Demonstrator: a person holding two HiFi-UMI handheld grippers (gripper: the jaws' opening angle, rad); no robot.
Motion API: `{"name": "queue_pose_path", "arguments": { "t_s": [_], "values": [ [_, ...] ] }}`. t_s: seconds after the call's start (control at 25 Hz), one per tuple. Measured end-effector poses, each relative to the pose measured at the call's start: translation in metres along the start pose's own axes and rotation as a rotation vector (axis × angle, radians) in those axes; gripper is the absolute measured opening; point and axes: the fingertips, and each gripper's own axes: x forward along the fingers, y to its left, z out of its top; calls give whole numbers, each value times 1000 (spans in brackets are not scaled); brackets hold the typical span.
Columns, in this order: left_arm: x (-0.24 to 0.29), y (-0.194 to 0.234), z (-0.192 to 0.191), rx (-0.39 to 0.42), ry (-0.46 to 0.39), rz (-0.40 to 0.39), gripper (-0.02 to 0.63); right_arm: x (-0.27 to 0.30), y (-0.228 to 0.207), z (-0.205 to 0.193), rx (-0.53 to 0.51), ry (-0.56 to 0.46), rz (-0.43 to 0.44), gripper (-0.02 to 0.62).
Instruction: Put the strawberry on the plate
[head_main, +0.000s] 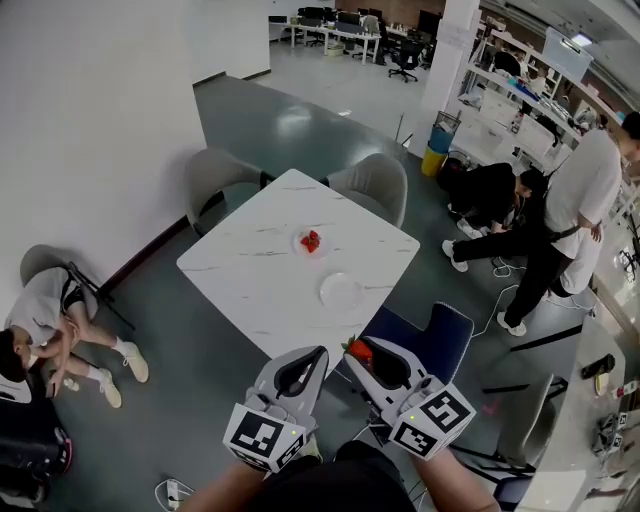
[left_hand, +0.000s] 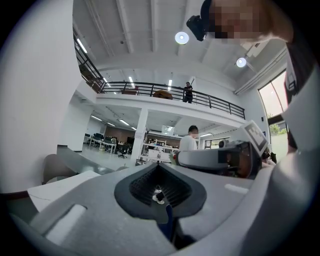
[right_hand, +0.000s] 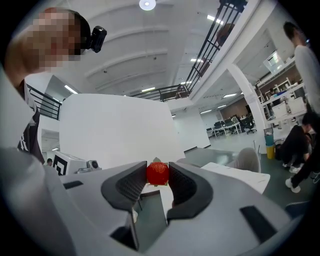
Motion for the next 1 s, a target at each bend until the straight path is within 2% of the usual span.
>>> {"name": "queue_pose_path", "arguments": {
  "t_s": [0.28,0.56,0.76,1.0],
  "values": [
    [30,44,-19,-22,25,-6,9,42,-33,-13,-16,46,-41,138],
    [83,88,-37,-20,36,11,9,90,-96,-30,-69,121,-62,138],
    [128,114,-57,-20,64,30,9,123,-154,-50,-122,218,-68,138],
    [176,144,-93,-20,118,72,9,150,-220,-97,-124,348,-66,138]
  ]
}}
